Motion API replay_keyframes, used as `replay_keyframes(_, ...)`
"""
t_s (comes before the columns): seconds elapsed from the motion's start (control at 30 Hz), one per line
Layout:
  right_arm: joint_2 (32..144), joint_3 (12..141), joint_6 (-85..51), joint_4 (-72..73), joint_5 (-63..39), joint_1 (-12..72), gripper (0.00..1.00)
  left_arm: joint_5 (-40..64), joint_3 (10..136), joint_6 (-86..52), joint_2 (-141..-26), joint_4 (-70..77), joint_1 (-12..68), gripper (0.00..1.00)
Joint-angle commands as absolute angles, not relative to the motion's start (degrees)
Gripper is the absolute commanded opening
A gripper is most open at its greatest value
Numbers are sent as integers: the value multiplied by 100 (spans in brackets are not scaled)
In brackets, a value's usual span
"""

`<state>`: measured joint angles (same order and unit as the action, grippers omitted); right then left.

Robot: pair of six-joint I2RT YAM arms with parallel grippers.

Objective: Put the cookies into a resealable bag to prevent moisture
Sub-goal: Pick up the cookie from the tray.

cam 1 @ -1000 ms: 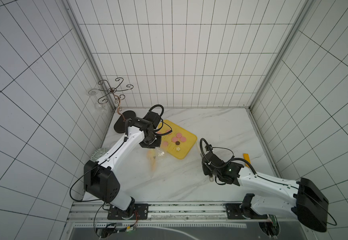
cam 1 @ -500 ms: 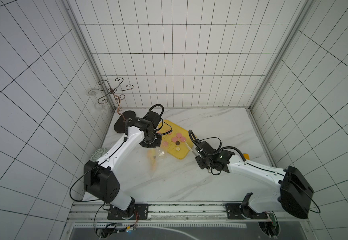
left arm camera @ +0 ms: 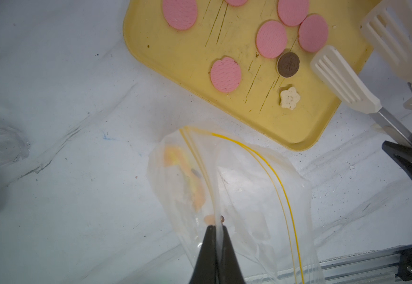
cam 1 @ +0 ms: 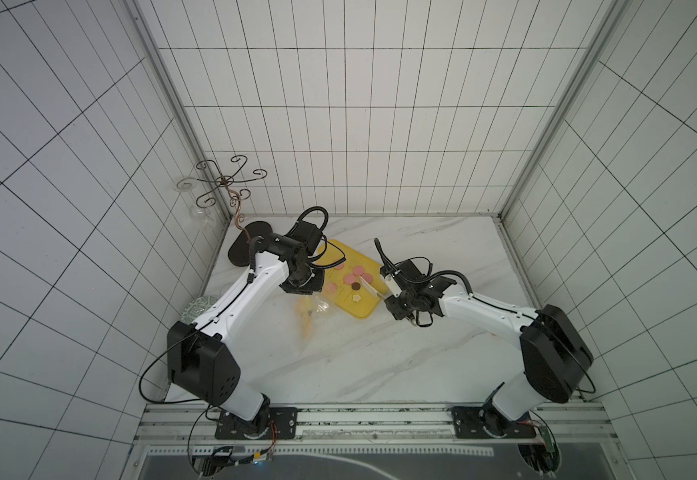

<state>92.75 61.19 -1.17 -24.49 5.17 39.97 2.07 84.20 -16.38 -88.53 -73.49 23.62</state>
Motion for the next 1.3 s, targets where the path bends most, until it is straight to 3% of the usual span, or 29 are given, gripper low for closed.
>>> replay_keyframes(0.0, 9535, 6926, 167, -2546, 365, 3887, 56, 255, 8561, -1556, -8842, -7225, 2373, 0)
replay_keyframes(0.27, 9976, 7347, 314, -2786, 352, 3808, 56, 269, 8615, -1546, -8823, -7203, 2377, 0)
replay_keyframes(1.27, 10430, 7843, 536, -3427, 625, 3771, 36, 413, 8675, -1502, -8800, -7271, 2341, 0)
